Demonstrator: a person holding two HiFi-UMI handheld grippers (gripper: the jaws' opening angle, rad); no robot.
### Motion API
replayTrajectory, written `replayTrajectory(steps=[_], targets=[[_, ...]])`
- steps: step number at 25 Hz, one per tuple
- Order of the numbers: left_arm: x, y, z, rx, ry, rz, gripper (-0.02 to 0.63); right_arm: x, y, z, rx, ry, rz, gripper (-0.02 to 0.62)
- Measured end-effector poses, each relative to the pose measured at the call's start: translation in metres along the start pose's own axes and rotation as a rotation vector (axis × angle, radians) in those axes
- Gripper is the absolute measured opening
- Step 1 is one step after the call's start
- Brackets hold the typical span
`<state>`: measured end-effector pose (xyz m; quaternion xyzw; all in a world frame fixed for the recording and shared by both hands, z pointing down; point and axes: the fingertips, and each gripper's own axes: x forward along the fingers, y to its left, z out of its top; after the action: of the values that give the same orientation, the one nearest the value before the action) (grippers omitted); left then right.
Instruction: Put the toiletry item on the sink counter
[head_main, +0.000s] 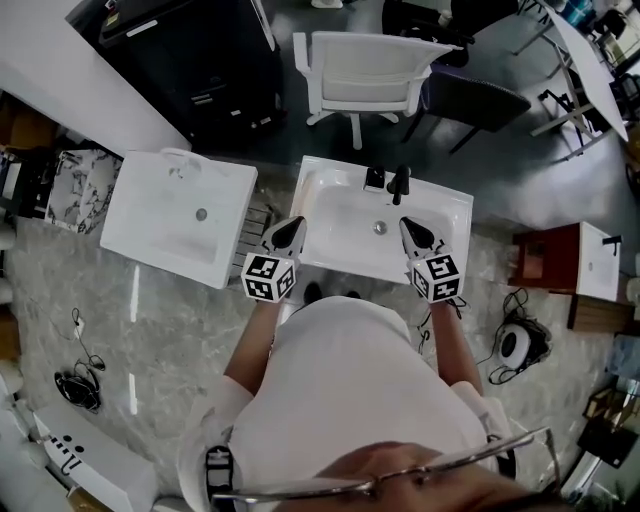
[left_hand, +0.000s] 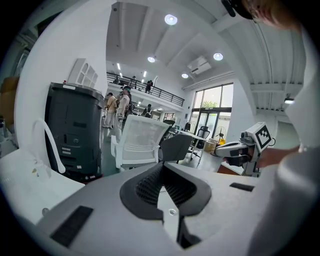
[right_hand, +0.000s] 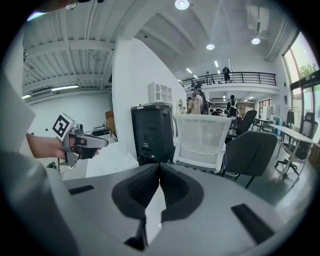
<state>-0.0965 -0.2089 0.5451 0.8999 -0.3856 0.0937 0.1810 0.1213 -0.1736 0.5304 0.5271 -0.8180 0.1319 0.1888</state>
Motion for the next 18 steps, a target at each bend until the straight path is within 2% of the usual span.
replayTrajectory(steps=[4,11,18], targets=[[-0.007,-0.003,0.006,0.009,-0.004,-0.016,0.005,-0.007,-0.004,0.008,-0.003,-0.030,-0.014,0.006],[-0.019,-0.001,0.014,0.003,-0.025,0.005,0.005,-0.013,-0.002,0.012,-0.049,-0.068,-0.006,0.006],[-0.021,-0.001,0.010,-0.008,-0.035,0.007,0.005,-0.014,-0.001,0.013,-0.036,-0.082,-0.009,0.006]])
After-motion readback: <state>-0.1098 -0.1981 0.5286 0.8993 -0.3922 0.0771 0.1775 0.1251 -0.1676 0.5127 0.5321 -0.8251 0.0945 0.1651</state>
